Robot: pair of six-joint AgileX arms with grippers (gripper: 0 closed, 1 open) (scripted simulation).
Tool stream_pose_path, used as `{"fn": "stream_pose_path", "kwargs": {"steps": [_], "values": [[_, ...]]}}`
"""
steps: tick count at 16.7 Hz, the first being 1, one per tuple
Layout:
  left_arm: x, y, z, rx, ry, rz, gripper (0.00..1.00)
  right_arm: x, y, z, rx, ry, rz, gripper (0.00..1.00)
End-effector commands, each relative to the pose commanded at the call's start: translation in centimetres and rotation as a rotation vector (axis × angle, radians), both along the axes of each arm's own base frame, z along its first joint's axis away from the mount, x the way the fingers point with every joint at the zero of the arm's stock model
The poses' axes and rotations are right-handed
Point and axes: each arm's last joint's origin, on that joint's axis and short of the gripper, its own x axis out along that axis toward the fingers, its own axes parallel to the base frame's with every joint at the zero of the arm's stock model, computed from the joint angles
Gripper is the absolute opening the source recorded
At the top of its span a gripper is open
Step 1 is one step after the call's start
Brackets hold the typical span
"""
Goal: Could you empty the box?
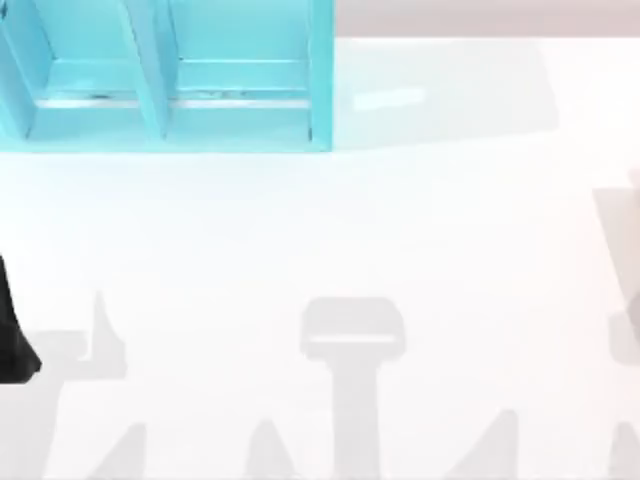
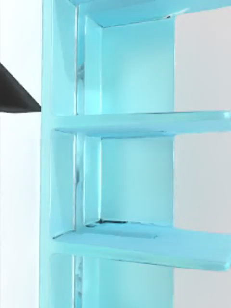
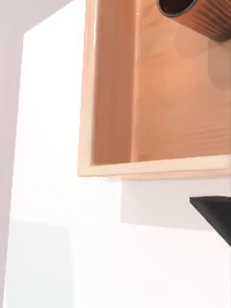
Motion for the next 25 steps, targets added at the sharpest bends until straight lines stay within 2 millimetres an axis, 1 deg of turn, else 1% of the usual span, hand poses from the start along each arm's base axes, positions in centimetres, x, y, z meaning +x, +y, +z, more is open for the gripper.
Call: {"fn": "stream_pose_path", "kwargs": {"steps": [2, 4, 7, 10, 13, 15, 17, 23, 25], "values": [[0.0, 0.0, 0.0, 0.000, 0.000, 0.000, 1.00, 1.4, -1.0, 1.8, -0.024, 0.171, -0.037, 1.00], [0.0, 0.0, 0.0, 0.000, 0.000, 0.000, 1.00, 3.2, -2.3, 3.3, -0.034, 0.355, -0.065, 1.00], [0.0, 0.0, 0.0, 0.000, 0.000, 0.000, 1.00, 6.6, -5.1, 4.8, -0.016, 0.633, -0.083, 1.00], [0.0, 0.0, 0.0, 0.000, 0.000, 0.000, 1.00, 9.8, -8.4, 5.1, 0.036, 0.877, -0.074, 1.00], [0.0, 0.0, 0.0, 0.000, 0.000, 0.000, 1.00, 12.2, -11.5, 4.3, 0.102, 1.064, -0.047, 1.00], [0.0, 0.0, 0.0, 0.000, 0.000, 0.000, 1.00, 13.2, -13.1, 3.7, 0.141, 1.147, -0.029, 1.00], [0.0, 0.0, 0.0, 0.000, 0.000, 0.000, 1.00, 13.6, -14.0, 3.3, 0.166, 1.194, -0.017, 1.00], [0.0, 0.0, 0.0, 0.000, 0.000, 0.000, 1.00, 13.8, -14.1, 3.1, 0.169, 1.204, -0.011, 1.00], [0.0, 0.0, 0.0, 0.000, 0.000, 0.000, 1.00, 13.9, -14.2, 2.0, 0.174, 1.208, -0.012, 1.00]]}}
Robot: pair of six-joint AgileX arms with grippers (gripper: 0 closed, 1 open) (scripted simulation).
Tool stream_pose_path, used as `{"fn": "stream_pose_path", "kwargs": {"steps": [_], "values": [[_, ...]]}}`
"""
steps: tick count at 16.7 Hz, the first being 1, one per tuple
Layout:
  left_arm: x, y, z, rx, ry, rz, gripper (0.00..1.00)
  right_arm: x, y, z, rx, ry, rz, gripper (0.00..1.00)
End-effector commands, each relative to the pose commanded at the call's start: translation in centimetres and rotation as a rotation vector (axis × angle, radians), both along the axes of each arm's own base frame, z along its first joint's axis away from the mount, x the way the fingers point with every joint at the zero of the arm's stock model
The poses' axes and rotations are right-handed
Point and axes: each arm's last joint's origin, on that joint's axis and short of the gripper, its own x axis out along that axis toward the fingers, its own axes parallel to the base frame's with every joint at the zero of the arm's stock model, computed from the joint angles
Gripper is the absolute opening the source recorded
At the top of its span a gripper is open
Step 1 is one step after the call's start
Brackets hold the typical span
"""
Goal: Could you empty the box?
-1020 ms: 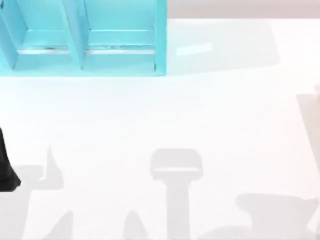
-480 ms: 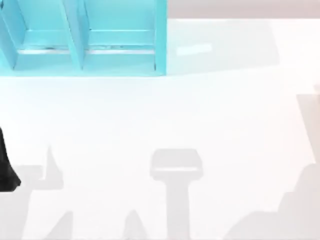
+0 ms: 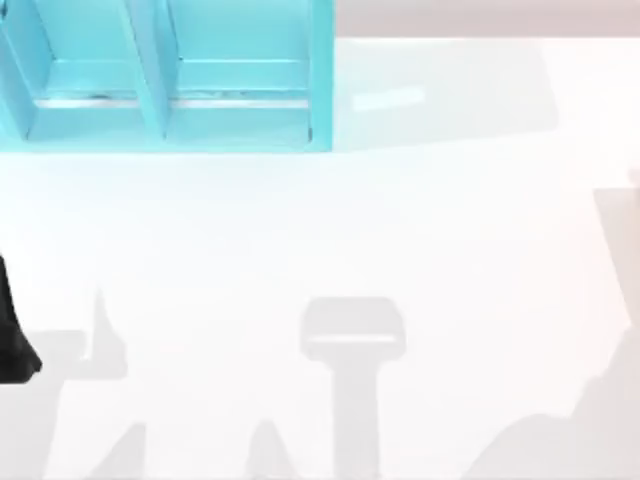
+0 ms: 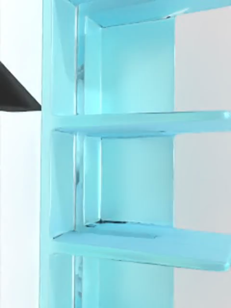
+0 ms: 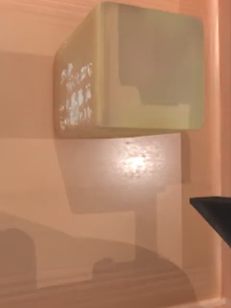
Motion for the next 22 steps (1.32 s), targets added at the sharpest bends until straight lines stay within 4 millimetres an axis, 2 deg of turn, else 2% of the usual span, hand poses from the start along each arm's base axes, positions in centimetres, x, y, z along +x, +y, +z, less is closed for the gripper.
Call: {"fn": "stream_pose_path", "kwargs": {"steps": [8, 13, 22], "values": [[0.0, 0.0, 0.0, 0.000, 0.000, 0.000, 1.00, 0.0, -0.2, -8.2, -0.005, -0.008, 0.000, 1.00], [0.0, 0.0, 0.0, 0.000, 0.000, 0.000, 1.00, -0.1, -0.1, -8.8, -0.002, -0.004, 0.000, 1.00], [0.0, 0.0, 0.0, 0.000, 0.000, 0.000, 1.00, -0.1, -0.1, -8.8, -0.002, -0.004, 0.000, 0.32]]}}
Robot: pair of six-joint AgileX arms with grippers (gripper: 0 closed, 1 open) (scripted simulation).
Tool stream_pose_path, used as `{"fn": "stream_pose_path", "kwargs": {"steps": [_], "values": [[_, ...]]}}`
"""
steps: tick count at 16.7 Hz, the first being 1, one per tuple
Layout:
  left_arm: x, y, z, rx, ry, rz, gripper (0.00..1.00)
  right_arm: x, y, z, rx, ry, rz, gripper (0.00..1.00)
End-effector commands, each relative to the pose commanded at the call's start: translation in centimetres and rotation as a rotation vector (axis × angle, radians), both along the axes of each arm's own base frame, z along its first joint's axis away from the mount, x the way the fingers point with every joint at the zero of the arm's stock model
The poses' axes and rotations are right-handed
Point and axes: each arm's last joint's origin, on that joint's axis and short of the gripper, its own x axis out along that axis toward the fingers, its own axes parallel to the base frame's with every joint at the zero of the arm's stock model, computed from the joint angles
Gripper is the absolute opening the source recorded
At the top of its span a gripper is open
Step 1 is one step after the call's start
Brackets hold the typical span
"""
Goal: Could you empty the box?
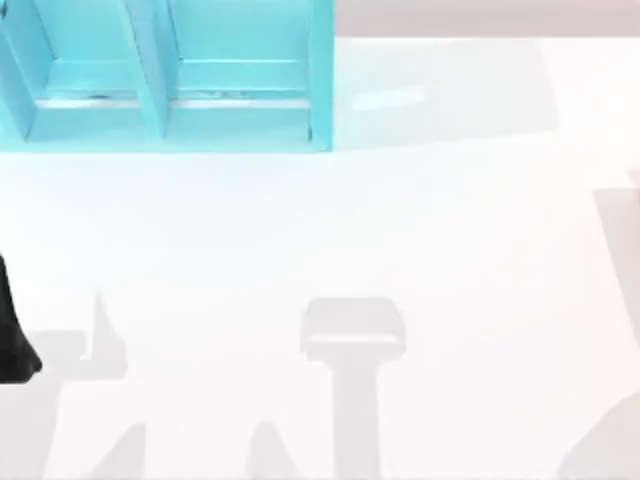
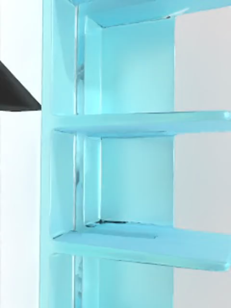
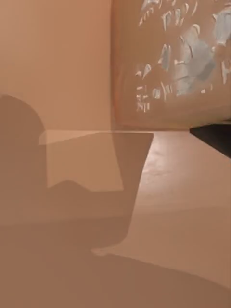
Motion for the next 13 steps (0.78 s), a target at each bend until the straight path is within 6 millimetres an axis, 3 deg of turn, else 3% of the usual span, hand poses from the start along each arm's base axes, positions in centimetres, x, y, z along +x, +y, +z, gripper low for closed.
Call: {"fn": "stream_pose_path", "kwargs": {"steps": [4, 13], "values": [[0.00, 0.00, 0.00, 0.000, 0.000, 0.000, 1.00, 0.00, 0.00, 0.00, 0.000, 0.000, 0.000, 0.02], [0.00, 0.00, 0.00, 0.000, 0.000, 0.000, 1.00, 0.01, 0.00, 0.07, -0.001, -0.002, -0.001, 0.00]]}}
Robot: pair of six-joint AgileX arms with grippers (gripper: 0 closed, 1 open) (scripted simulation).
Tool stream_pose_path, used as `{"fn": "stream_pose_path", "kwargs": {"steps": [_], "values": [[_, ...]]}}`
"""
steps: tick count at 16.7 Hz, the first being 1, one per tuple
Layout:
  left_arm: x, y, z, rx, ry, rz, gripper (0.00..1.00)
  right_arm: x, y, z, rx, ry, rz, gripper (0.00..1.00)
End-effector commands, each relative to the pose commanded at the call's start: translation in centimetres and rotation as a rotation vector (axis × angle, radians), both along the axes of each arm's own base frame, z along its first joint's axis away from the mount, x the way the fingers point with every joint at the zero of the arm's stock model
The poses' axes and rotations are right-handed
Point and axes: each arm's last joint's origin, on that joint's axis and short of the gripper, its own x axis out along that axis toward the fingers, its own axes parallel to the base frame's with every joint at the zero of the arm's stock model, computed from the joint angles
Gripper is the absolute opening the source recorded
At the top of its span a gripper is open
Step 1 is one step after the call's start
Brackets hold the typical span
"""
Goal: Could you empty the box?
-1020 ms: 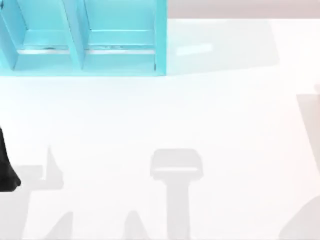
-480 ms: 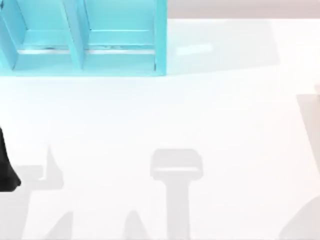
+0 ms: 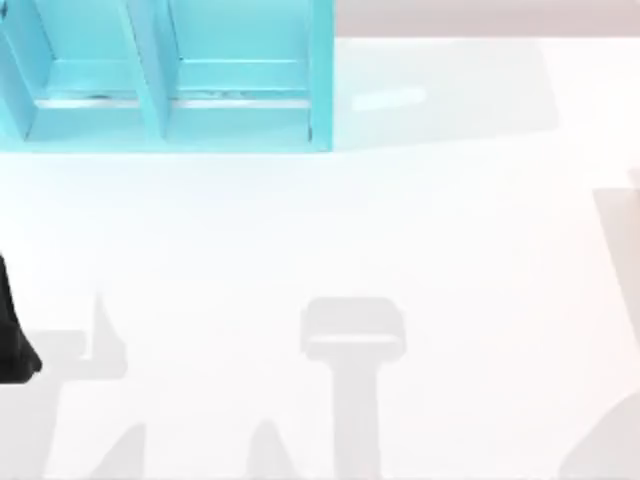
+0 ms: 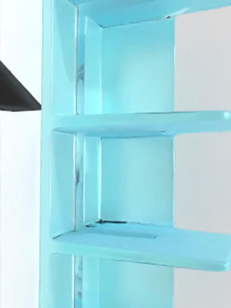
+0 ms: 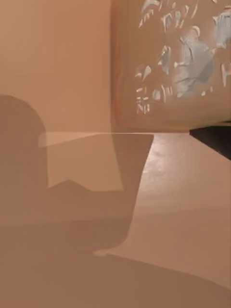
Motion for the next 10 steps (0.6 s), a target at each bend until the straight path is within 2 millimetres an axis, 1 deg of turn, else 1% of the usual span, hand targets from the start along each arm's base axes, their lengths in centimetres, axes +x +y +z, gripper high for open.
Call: {"fn": "stream_pose_path", "kwargs": {"steps": [2, 4, 6, 10], "values": [[0.0, 0.0, 0.0, 0.000, 0.000, 0.000, 1.00, 0.1, -0.1, 0.3, 0.000, 0.001, 0.000, 0.00], [0.0, 0.0, 0.0, 0.000, 0.000, 0.000, 1.00, 0.4, -0.3, 1.7, -0.002, -0.003, 0.002, 0.00], [0.0, 0.0, 0.0, 0.000, 0.000, 0.000, 1.00, 0.7, -0.5, 3.8, 0.001, 0.002, 0.005, 0.00], [0.0, 0.0, 0.0, 0.000, 0.000, 0.000, 1.00, 0.6, -0.4, 9.0, 0.007, 0.011, 0.003, 0.00]]}}
